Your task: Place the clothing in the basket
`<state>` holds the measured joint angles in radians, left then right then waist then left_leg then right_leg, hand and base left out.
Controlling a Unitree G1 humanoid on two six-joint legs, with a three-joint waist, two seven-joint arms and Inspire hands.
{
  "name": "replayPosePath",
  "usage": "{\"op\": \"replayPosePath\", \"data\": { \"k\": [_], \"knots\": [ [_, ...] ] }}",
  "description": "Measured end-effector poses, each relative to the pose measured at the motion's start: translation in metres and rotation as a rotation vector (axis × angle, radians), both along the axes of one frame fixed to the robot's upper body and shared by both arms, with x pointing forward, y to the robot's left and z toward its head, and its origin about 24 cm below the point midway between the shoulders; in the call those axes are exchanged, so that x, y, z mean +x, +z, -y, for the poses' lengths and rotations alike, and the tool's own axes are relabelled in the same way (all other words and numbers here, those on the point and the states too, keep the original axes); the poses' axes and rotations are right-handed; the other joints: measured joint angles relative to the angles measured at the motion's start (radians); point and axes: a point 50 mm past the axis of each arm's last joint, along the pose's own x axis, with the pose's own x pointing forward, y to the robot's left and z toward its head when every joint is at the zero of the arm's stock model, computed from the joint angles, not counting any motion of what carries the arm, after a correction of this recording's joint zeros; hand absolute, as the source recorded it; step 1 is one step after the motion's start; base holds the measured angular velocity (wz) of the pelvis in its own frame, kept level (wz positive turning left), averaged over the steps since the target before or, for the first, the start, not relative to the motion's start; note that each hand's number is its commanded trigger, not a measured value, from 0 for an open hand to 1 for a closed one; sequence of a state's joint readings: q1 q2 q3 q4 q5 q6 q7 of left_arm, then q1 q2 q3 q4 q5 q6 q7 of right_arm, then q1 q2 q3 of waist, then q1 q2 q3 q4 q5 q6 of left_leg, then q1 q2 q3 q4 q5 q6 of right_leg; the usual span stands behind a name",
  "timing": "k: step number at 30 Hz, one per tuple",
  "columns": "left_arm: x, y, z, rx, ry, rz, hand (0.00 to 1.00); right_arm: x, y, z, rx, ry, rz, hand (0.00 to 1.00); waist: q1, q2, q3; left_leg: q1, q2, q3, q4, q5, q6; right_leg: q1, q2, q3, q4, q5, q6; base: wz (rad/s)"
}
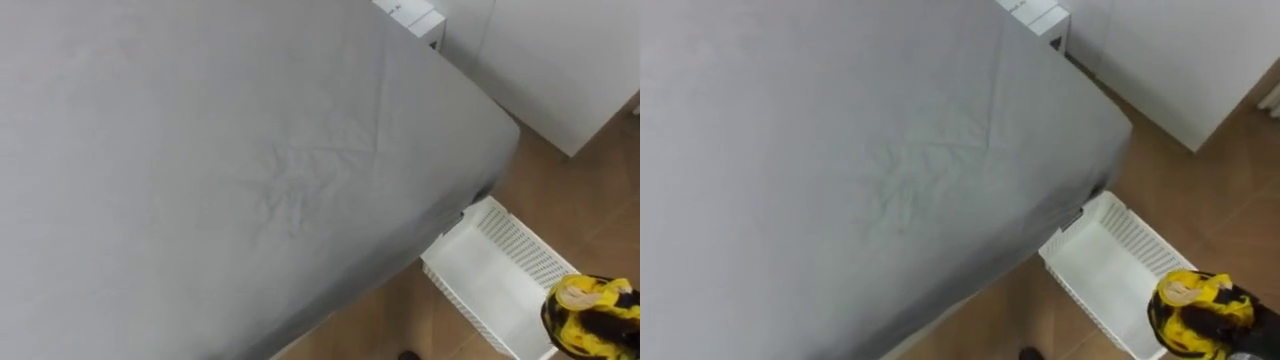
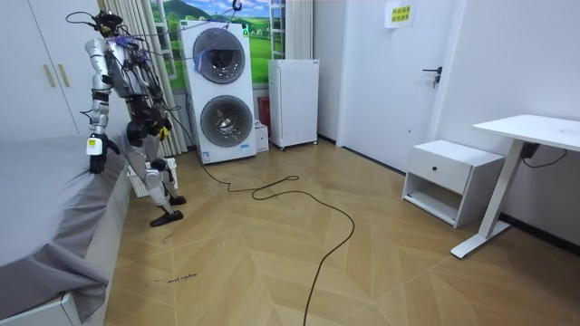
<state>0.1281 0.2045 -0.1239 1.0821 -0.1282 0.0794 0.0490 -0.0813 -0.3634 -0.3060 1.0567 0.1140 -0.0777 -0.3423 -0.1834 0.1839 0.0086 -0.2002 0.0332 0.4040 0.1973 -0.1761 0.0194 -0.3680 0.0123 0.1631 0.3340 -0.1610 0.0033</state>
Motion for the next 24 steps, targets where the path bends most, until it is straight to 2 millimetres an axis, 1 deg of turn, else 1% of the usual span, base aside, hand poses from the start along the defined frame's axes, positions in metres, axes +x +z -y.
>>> {"op": "replayPosePath", "data": {
  "k": [1, 2, 3, 4, 5, 7, 11, 13, 18, 21, 24],
  "knots": [
    [0.0, 0.0, 0.0, 0.0, 0.0, 0.0, 0.0, 0.001, 0.001, 0.0, -0.005, -0.003, 0.002, 0.0, -0.001, -0.005, 0.0042, 0.0, -0.002, -0.005, 0.001, 0.0, 0.0, -0.001, -0.003, -0.004, 0.008, -0.006, -0.001, 0.1],
    [0.0, 0.0, 0.0, 0.0, 0.0, 0.001, 0.0, 0.0, 0.001, 0.001, -0.009, -0.005, 0.002, 0.0, -0.001, -0.005, 0.005, 0.0, -0.004, -0.01, 0.001, 0.0, 0.0, -0.001, -0.005, -0.008, 0.013, -0.01, 0.0, 0.19],
    [0.001, 0.0, 0.0, -0.002, -0.002, 0.005, 0.0, 0.0, 0.002, 0.003, -0.015, -0.007, 0.001, 0.0, -0.001, -0.009, 0.0083, -0.002, -0.007, -0.018, 0.001, 0.0, 0.001, -0.002, -0.01, -0.016, 0.018, -0.016, 0.0, 0.24],
    [0.002, 0.0, 0.0, -0.001, -0.004, 0.014, 0.0, 0.001, 0.003, 0.003, -0.017, -0.008, 0.004, 0.0, -0.001, -0.008, 0.0078, -0.004, -0.01, -0.024, 0.003, 0.001, 0.001, -0.004, -0.014, -0.021, 0.027, -0.023, 0.001, 0.23],
    [0.002, 0.001, 0.0, -0.001, -0.005, 0.018, 0.0, 0.002, 0.003, 0.003, -0.018, -0.009, 0.007, 0.0, -0.001, -0.011, 0.0094, -0.005, -0.011, -0.025, 0.004, 0.001, 0.001, -0.005, -0.016, -0.025, 0.03, -0.025, 0.001, 0.17],
    [0.003, 0.001, 0.0, -0.001, -0.007, 0.027, 0.0, 0.01, 0.006, 0.002, -0.016, -0.008, 0.025, 0.0, 0.0, -0.011, 0.0093, -0.015, -0.011, -0.029, 0.008, 0.001, 0.001, -0.012, -0.018, -0.031, 0.031, -0.026, 0.001, 0.09],
    [0.002, 0.001, 0.0, -0.008, 0.012, 0.04, 0.0, 0.016, 0.008, 0.002, -0.016, -0.006, 0.05, 0.0, 0.001, -0.011, 0.0088, -0.019, -0.011, -0.035, 0.008, 0.002, 0.002, -0.012, -0.02, -0.042, 0.03, -0.027, -0.001, 0.07],
    [0.002, 0.001, 0.0, -0.008, 0.01, 0.053, 0.0, 0.016, 0.008, 0.002, -0.001, -0.029, 0.081, 0.0, 0.008, -0.011, 0.0091, -0.019, -0.011, -0.041, 0.008, 0.002, 0.002, -0.01, -0.022, -0.053, 0.028, -0.028, -0.002, 0.07],
    [0.005, 0.002, 0.0, -0.012, 0.017, 0.083, 0.0, 0.01, 0.005, 0.002, 0.019, -0.06, 0.079, 0.0, 0.027, -0.019, 0.0102, -0.014, -0.011, -0.053, 0.008, 0.002, 0.002, 0.005, -0.026, -0.069, 0.021, -0.028, -0.003, 0.08],
    [0.006, 0.002, 0.0, -0.012, 0.016, 0.092, 0.0, 0.006, 0.003, 0.002, 0.022, -0.068, 0.072, 0.0, 0.027, -0.023, 0.009, -0.012, -0.011, -0.059, 0.008, 0.002, 0.002, 0.016, -0.029, -0.082, 0.012, -0.028, -0.003, 0.11],
    [0.006, 0.003, 0.0, -0.012, 0.017, 0.098, 0.0, 0.006, 0.002, 0.002, 0.021, -0.064, 0.07, 0.0, 0.03, -0.026, 0.0076, -0.012, -0.011, -0.062, 0.008, 0.002, 0.002, 0.019, -0.03, -0.086, 0.009, -0.028, -0.003, 0.04]
  ]
}}
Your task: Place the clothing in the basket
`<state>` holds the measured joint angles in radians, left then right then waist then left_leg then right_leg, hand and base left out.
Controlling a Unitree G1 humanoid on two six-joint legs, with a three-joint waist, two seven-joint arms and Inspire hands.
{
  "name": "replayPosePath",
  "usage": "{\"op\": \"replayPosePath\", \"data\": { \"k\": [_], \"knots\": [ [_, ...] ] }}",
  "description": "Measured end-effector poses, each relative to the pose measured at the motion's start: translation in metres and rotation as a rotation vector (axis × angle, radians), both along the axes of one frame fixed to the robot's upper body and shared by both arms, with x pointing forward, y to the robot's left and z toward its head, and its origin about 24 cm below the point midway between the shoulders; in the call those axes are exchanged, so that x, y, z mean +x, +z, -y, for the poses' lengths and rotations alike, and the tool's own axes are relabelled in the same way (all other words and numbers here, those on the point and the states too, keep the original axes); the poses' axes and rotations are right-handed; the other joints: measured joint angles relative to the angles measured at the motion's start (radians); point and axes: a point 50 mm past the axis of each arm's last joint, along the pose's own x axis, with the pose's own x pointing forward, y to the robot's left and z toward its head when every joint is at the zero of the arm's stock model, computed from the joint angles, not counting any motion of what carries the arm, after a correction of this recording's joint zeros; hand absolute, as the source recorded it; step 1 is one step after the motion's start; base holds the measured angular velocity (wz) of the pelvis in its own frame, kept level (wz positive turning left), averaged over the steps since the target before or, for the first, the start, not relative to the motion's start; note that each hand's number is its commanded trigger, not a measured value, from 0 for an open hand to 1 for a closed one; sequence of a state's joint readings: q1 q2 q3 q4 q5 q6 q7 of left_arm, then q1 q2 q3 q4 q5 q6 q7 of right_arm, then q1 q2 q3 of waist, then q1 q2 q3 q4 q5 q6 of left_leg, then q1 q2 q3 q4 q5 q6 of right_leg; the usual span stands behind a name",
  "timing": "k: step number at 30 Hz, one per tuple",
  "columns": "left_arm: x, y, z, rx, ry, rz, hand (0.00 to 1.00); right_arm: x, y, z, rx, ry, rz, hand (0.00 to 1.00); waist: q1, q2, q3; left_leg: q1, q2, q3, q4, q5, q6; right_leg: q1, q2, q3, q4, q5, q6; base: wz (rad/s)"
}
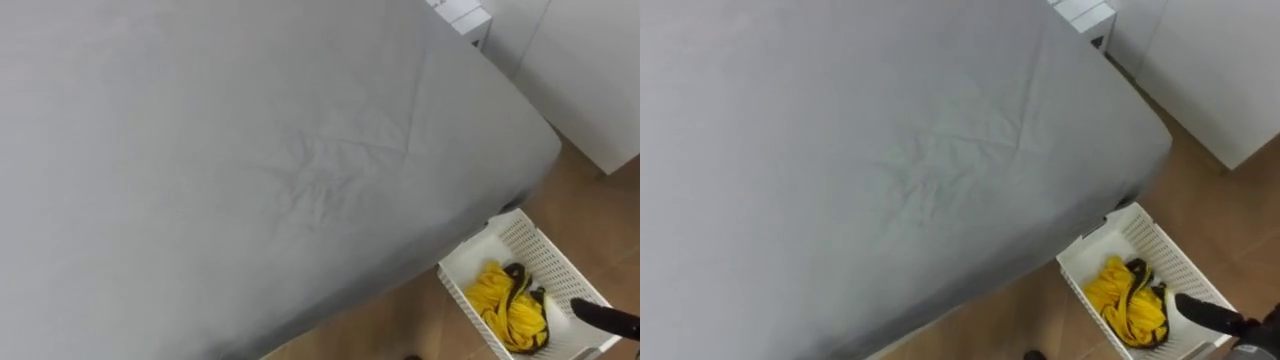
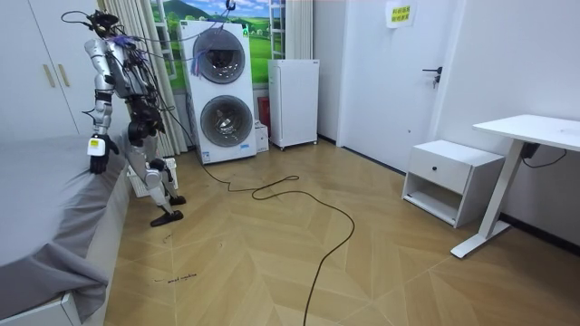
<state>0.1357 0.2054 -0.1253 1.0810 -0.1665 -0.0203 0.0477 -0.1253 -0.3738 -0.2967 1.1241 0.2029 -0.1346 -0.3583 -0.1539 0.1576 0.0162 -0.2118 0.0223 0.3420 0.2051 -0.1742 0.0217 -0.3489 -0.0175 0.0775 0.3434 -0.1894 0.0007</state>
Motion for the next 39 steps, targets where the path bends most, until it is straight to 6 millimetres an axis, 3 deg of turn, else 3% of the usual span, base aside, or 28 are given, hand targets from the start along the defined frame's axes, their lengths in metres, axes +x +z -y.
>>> {"op": "replayPosePath", "data": {
  "k": [5, 8, 15, 18, 21, 27, 31, 34, 39],
  "knots": [
    [0.001, 0.001, -0.001, -0.003, 0.0, 0.012, 0.0, -0.002, -0.001, 0.0, -0.004, -0.001, -0.007, 0.0, 0.004, -0.007, 0.0007, -0.002, 0.0, -0.017, -0.001, 0.001, -0.001, 0.006, -0.003, -0.019, 0.001, 0.0, 0.0, 0.07],
    [0.002, 0.001, -0.003, -0.006, -0.007, 0.017, 0.0, -0.01, -0.004, 0.001, -0.006, -0.002, -0.031, 0.0, 0.014, -0.023, 0.001, 0.015, 0.0, -0.026, -0.002, 0.001, -0.002, 0.032, -0.01, -0.056, -0.007, -0.001, -0.002, 0.13],
    [-0.007, 0.001, -0.005, -0.02, -0.009, 0.012, 0.0, -0.031, -0.018, -0.006, 0.056, -0.039, -0.071, 0.0, 0.026, -0.079, -0.01, 0.095, 0.0, -0.056, -0.018, 0.001, -0.002, 0.159, -0.012, -0.102, -0.085, 0.004, 0.0, 0.21],
    [-0.009, 0.004, -0.007, -0.011, -0.001, 0.03, 0.0, -0.044, -0.027, -0.014, 0.089, -0.047, -0.099, 0.0, 0.03, -0.105, -0.021, 0.129, 0.0, -0.064, -0.02, 0.001, -0.002, 0.218, -0.015, -0.133, -0.126, 0.007, 0.001, 0.28],
    [-0.005, 0.005, -0.008, 0.012, -0.045, 0.032, 0.0, -0.056, -0.041, -0.033, 0.153, -0.033, -0.133, 0.0, 0.052, -0.129, -0.0204, 0.157, 0.0, -0.082, -0.023, 0.001, -0.003, 0.271, -0.016, -0.163, -0.142, 0.007, 0.0, 0.33],
    [0.002, 0.003, 0.0, 0.028, -0.073, 0.04, 0.0, -0.065, -0.061, -0.066, 0.301, 0.047, -0.197, 0.0, 0.065, -0.141, -0.017, 0.199, -0.014, -0.152, -0.028, 0.001, -0.003, 0.353, -0.025, -0.219, -0.182, 0.002, 0.005, 0.32],
    [-0.003, 0.0, 0.005, -0.002, -0.001, 0.037, 0.0, -0.073, -0.072, -0.089, 0.392, 0.065, -0.235, 0.0, 0.082, -0.152, -0.0156, 0.233, -0.021, -0.157, -0.041, 0.001, -0.003, 0.391, -0.03, -0.232, -0.192, -0.001, 0.009, 0.07],
    [-0.005, 0.001, 0.003, -0.011, 0.063, 0.048, 0.0, -0.081, -0.078, -0.099, 0.441, 0.097, -0.27, 0.0, 0.093, -0.172, -0.0126, 0.239, -0.023, -0.166, -0.042, 0.001, -0.003, 0.403, -0.033, -0.249, -0.195, -0.002, 0.01, 0.09],
    [-0.004, -0.001, 0.009, -0.035, 0.101, 0.064, 0.0, -0.094, -0.083, -0.104, 0.479, 0.163, -0.351, 0.0, 0.106, -0.177, -0.0126, 0.242, -0.032, -0.194, -0.041, 0.001, -0.002, 0.417, -0.04, -0.268, -0.196, -0.006, 0.015, 0.14]
  ]
}}
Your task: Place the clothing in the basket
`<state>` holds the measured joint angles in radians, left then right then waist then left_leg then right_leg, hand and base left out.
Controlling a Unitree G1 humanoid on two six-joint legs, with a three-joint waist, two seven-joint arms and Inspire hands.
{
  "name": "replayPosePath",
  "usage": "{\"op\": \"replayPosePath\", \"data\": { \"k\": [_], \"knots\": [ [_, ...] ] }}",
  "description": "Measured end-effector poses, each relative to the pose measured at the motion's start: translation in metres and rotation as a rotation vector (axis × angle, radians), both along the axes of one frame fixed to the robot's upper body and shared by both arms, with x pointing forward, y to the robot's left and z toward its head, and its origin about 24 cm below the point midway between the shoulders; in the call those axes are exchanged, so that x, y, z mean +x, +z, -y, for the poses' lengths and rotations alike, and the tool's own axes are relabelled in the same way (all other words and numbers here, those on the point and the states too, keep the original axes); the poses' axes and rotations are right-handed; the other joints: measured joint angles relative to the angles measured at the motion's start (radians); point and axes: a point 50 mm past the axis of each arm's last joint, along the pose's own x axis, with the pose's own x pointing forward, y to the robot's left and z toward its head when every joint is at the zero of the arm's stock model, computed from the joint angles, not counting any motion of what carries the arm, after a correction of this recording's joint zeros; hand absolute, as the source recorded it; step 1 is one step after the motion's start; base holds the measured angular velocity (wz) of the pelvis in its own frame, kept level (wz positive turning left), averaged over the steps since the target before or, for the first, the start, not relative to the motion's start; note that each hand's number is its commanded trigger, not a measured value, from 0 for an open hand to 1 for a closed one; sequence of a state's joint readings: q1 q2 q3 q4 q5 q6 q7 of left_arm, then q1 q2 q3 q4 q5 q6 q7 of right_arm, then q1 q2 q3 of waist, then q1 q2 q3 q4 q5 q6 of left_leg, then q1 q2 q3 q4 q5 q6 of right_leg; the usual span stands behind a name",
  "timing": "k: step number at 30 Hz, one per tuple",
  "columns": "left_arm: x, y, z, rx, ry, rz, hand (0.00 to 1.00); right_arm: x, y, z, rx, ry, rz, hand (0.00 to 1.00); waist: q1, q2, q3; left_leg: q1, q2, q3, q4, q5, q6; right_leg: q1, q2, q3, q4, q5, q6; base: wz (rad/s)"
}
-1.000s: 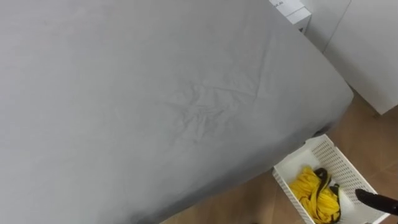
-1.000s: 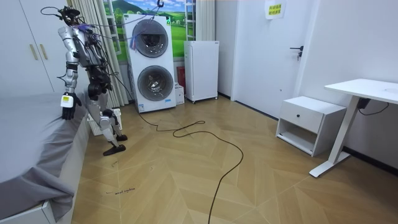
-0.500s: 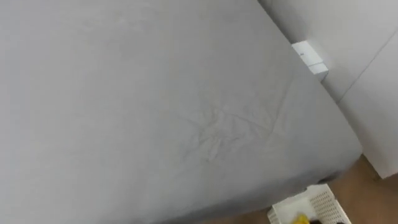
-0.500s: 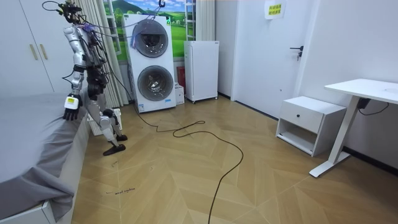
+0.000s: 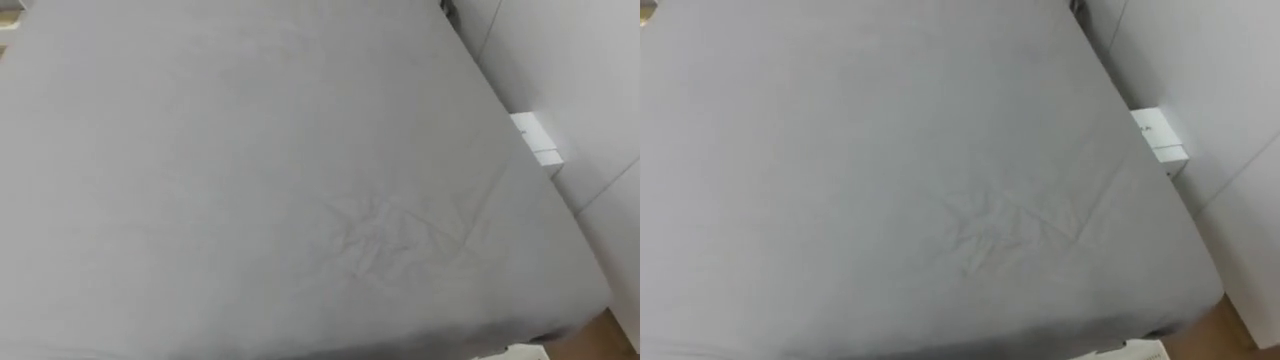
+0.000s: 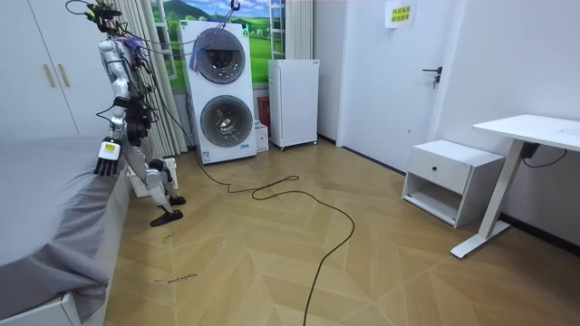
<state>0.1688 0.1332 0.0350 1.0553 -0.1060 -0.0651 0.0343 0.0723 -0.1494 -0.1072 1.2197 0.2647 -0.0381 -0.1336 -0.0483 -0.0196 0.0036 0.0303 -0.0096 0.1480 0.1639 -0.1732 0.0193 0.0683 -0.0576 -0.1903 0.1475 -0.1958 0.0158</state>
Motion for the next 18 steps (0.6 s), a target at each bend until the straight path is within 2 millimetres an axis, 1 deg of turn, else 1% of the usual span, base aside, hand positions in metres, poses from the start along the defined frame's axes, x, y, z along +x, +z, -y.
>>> {"op": "replayPosePath", "data": {
  "k": [1, 6, 8, 11, 14, 16, 18],
  "knots": [
    [-0.002, -0.001, 0.001, -0.006, 0.003, -0.007, 0.0, -0.003, -0.001, -0.001, 0.013, 0.021, -0.018, 0.0, 0.002, 0.001, -0.0011, 0.001, -0.002, -0.005, 0.0, 0.0, 0.0, 0.003, -0.002, -0.003, 0.001, -0.002, 0.002, 0.15],
    [-0.013, -0.004, 0.002, -0.023, 0.018, -0.064, 0.0, -0.009, -0.005, -0.01, 0.048, 0.146, -0.068, 0.0, 0.013, -0.001, -0.0007, 0.0, -0.004, -0.011, 0.0, 0.0, 0.0, 0.002, -0.003, -0.005, 0.002, -0.003, 0.002, 0.02],
    [-0.013, -0.004, 0.002, -0.025, 0.02, -0.063, 0.0, -0.01, -0.005, -0.012, 0.052, 0.187, -0.084, 0.0, 0.027, 0.0, -0.0013, -0.001, -0.004, -0.012, 0.0, 0.0, 0.001, 0.002, -0.003, -0.007, 0.002, -0.004, 0.003, 0.0],
    [-0.009, -0.004, 0.003, -0.026, 0.011, -0.057, 0.0, -0.006, -0.005, -0.014, 0.053, 0.255, -0.092, 0.0, 0.044, 0.002, -0.0026, 0.0, -0.004, -0.012, 0.0, 0.0, 0.001, 0.003, -0.003, -0.006, 0.003, -0.004, 0.003, 0.0],
    [-0.008, -0.004, 0.003, -0.018, -0.008, -0.058, 0.0, -0.003, -0.005, -0.016, 0.046, 0.306, -0.099, 0.0, 0.054, 0.004, -0.0004, -0.001, -0.005, -0.019, 0.001, 0.0, 0.001, 0.007, -0.003, -0.008, 0.002, -0.004, 0.003, 0.06],
    [-0.008, -0.004, 0.003, -0.018, -0.01, -0.059, 0.0, 0.0, -0.005, -0.015, 0.038, 0.333, -0.1, 0.0, 0.057, 0.008, 0.0028, -0.001, -0.004, -0.02, 0.001, -0.001, 0.001, 0.008, -0.003, -0.007, 0.002, -0.004, 0.003, 0.02],
    [-0.008, -0.004, 0.003, -0.016, -0.013, -0.059, 0.0, 0.001, -0.005, -0.015, 0.036, 0.346, -0.101, 0.0, 0.059, 0.009, 0.0035, -0.001, -0.004, -0.021, 0.001, -0.001, 0.002, 0.008, -0.002, -0.007, 0.002, -0.005, 0.002, 0.0]
  ]
}}
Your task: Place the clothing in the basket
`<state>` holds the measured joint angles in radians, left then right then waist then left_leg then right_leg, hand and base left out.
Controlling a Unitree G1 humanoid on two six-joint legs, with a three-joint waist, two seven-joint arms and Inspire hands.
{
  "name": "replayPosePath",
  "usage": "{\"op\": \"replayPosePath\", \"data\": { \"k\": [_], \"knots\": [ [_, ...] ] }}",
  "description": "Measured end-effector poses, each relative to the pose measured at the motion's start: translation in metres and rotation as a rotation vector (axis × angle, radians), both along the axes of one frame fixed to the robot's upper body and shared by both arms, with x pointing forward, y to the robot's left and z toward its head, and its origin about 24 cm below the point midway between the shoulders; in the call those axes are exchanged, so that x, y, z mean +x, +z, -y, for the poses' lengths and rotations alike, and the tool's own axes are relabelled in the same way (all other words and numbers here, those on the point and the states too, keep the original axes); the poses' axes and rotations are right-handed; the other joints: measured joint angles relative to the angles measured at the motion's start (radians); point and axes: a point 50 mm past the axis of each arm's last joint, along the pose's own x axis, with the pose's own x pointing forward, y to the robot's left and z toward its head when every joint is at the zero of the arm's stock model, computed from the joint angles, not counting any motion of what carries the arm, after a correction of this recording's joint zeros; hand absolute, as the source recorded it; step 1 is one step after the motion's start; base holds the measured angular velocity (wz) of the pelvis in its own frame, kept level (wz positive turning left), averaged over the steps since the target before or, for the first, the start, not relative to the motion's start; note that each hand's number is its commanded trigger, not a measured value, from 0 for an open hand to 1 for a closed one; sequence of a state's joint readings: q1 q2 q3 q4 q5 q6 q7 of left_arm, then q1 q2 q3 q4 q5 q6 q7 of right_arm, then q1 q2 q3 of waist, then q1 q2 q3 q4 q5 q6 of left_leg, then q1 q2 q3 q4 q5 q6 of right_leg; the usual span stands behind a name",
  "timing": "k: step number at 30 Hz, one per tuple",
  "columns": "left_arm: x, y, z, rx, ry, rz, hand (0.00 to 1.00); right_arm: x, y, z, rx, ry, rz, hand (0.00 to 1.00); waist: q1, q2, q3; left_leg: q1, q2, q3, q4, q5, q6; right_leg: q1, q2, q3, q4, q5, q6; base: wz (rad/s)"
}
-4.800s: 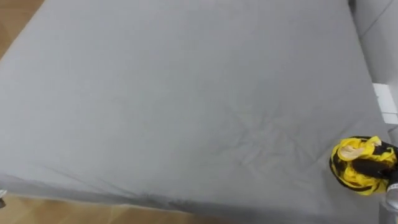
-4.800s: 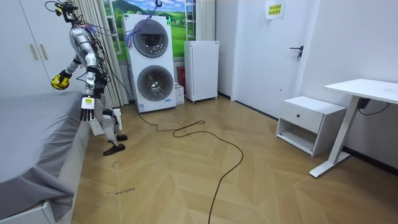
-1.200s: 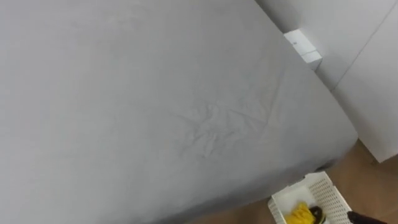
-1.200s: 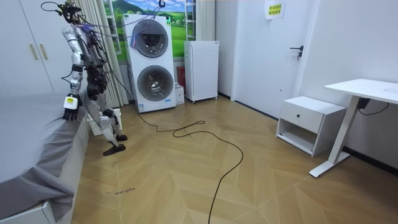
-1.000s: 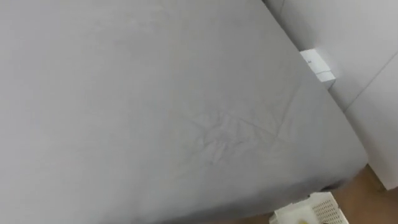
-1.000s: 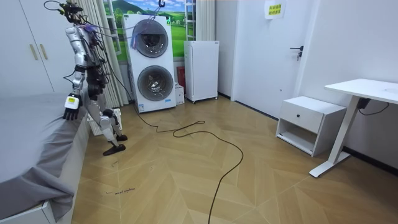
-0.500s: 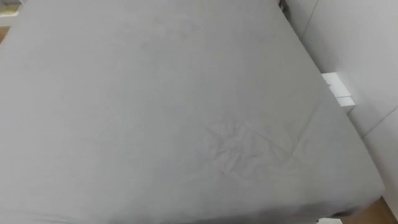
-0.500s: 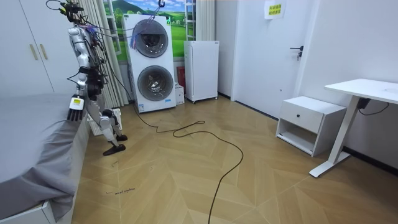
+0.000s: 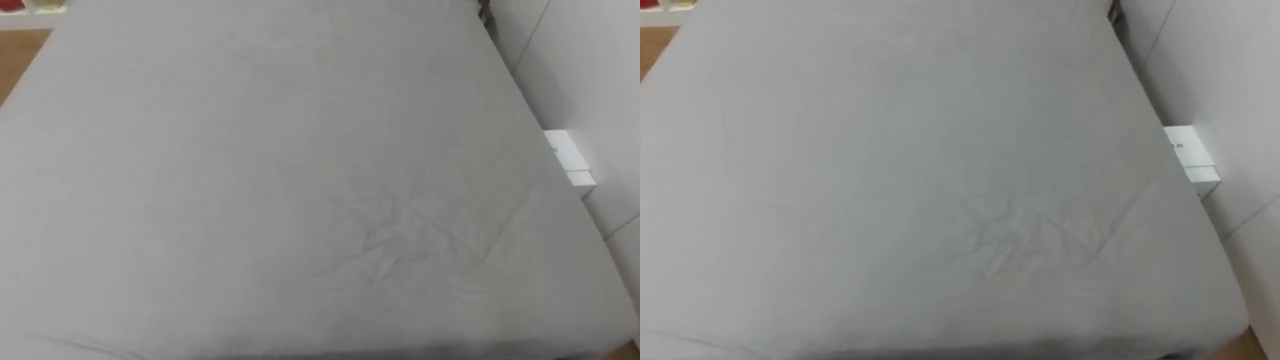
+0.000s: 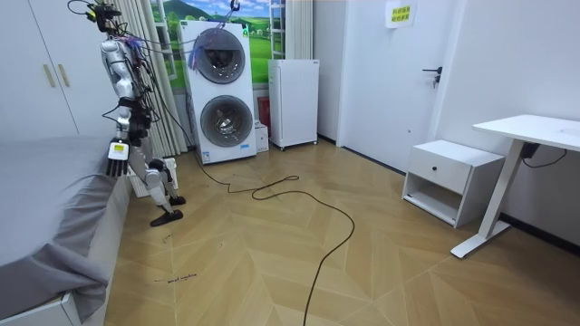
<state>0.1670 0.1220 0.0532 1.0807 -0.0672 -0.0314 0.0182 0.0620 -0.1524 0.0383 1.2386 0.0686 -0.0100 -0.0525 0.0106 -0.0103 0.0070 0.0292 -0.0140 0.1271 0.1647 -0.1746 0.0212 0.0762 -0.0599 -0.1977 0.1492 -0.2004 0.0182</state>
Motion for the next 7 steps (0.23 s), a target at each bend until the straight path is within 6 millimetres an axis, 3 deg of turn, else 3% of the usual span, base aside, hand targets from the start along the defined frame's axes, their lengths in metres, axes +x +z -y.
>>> {"op": "replayPosePath", "data": {
  "k": [7],
  "knots": [
    [0.001, 0.0003, -0.0001, 0.01, -0.026, 0.0, 0.0, 0.0022, 0.0003, -0.0004, 0.002, 0.02, 0.004, 0.0, 0.0, 0.006, 0.0026, 0.0, -0.001, -0.007, 0.0, -0.002, 0.001, 0.01, 0.0, -0.009, -0.001, 0.0, 0.0, 0.01]
  ]
}}
